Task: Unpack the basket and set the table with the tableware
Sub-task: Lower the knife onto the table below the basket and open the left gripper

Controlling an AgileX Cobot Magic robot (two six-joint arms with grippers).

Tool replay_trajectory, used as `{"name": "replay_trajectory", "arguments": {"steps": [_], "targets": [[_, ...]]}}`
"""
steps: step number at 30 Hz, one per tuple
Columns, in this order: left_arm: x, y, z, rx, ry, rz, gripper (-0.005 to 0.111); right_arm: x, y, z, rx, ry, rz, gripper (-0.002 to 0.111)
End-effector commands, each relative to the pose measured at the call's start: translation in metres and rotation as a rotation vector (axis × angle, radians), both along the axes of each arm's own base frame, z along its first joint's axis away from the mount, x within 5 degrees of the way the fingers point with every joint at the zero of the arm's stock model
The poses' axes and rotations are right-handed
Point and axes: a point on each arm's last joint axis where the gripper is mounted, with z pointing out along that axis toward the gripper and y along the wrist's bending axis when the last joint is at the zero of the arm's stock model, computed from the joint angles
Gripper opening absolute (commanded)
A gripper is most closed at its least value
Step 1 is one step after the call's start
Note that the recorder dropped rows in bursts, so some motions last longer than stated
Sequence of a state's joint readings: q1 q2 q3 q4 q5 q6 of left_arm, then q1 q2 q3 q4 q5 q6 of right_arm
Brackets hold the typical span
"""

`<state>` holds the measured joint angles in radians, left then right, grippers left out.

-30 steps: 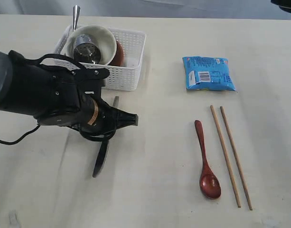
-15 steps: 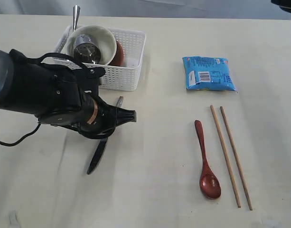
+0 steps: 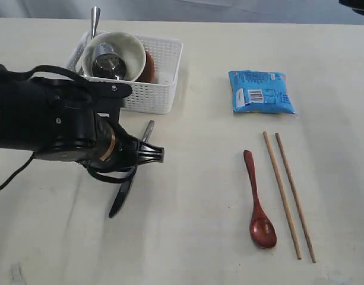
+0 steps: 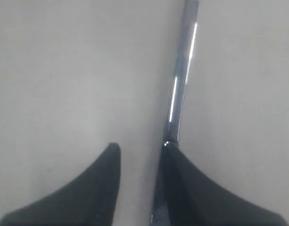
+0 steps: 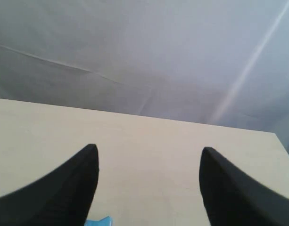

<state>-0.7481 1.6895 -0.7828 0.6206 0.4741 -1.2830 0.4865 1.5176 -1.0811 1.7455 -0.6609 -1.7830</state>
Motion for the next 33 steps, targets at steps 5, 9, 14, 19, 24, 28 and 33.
{"name": "replay_trajectory", "arguments": {"steps": [5,9,14,19,24,28,33], "targets": [[-0.030,0.014,0.005,0.143,-0.009,-0.249,0.000,-0.003,-0.002,-0.007,-0.048,0.031,0.031,0.059],[-0.031,0.012,0.004,0.122,-0.029,-0.308,0.000,-0.003,-0.003,-0.007,-0.066,0.031,0.028,0.059],[-0.031,0.013,-0.012,0.187,0.031,-0.313,0.000,-0.003,-0.003,-0.007,-0.074,0.032,0.031,0.059],[-0.031,0.012,-0.022,0.188,0.068,-0.301,0.000,-0.003,-0.003,-0.007,-0.076,0.030,0.032,0.059],[-0.034,0.011,-0.023,0.168,0.093,-0.289,0.000,-0.003,-0.003,-0.007,-0.082,0.027,0.034,0.059],[-0.036,0.009,-0.024,0.141,0.113,-0.281,0.000,-0.002,-0.003,-0.006,-0.084,0.026,0.035,0.059],[-0.040,0.006,-0.025,0.101,0.157,-0.302,0.000,-0.002,-0.003,-0.006,-0.084,0.026,0.035,0.059]]}}
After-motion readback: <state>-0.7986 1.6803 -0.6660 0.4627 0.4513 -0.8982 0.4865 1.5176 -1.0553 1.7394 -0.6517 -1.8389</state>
